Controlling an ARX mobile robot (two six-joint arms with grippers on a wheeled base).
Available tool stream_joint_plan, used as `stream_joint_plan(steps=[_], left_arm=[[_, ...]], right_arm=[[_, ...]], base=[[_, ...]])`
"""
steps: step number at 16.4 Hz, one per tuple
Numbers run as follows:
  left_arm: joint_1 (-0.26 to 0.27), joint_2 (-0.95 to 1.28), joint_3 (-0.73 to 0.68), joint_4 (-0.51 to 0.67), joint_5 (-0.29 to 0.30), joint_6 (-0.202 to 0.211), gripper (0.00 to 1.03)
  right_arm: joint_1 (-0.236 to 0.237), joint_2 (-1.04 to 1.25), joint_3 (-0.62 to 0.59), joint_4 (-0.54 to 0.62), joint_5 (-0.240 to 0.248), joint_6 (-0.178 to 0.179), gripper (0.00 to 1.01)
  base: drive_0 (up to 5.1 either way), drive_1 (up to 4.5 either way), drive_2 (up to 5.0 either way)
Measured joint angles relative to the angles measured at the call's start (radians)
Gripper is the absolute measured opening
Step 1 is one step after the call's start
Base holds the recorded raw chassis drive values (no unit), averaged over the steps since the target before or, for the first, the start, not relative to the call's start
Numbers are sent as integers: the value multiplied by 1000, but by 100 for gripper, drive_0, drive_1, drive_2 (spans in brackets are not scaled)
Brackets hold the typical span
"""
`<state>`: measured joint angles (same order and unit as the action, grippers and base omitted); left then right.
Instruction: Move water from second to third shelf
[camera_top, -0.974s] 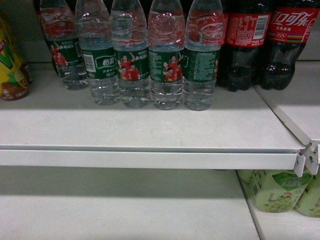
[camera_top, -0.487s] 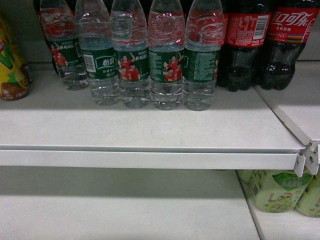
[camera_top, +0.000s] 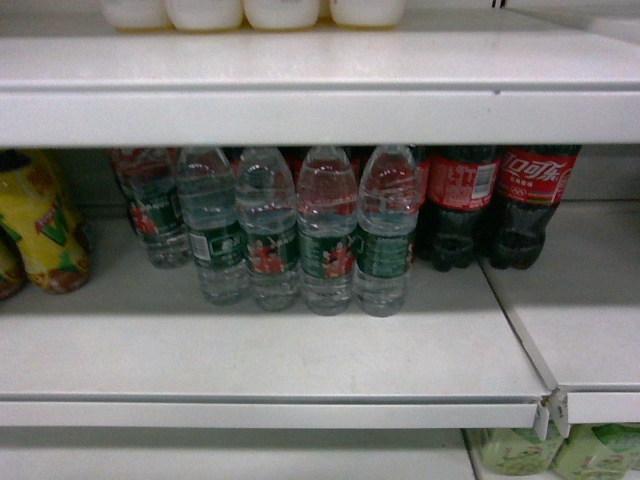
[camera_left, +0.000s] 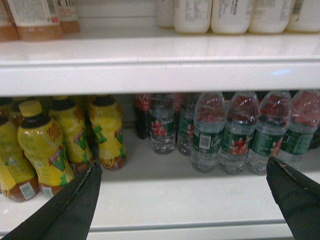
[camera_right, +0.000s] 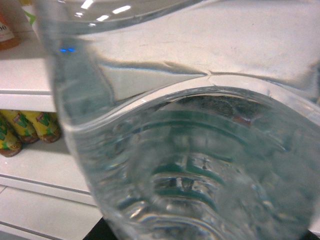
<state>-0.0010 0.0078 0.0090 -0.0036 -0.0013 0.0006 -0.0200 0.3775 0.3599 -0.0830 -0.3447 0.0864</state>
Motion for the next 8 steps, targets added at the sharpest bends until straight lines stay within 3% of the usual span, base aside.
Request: stream_joint_plan(steps=[8], left_arm=[[0,0,0,3,1,0,98]], right_arm=[[0,0,2,4,0,0,39]], base=[[0,0,0]])
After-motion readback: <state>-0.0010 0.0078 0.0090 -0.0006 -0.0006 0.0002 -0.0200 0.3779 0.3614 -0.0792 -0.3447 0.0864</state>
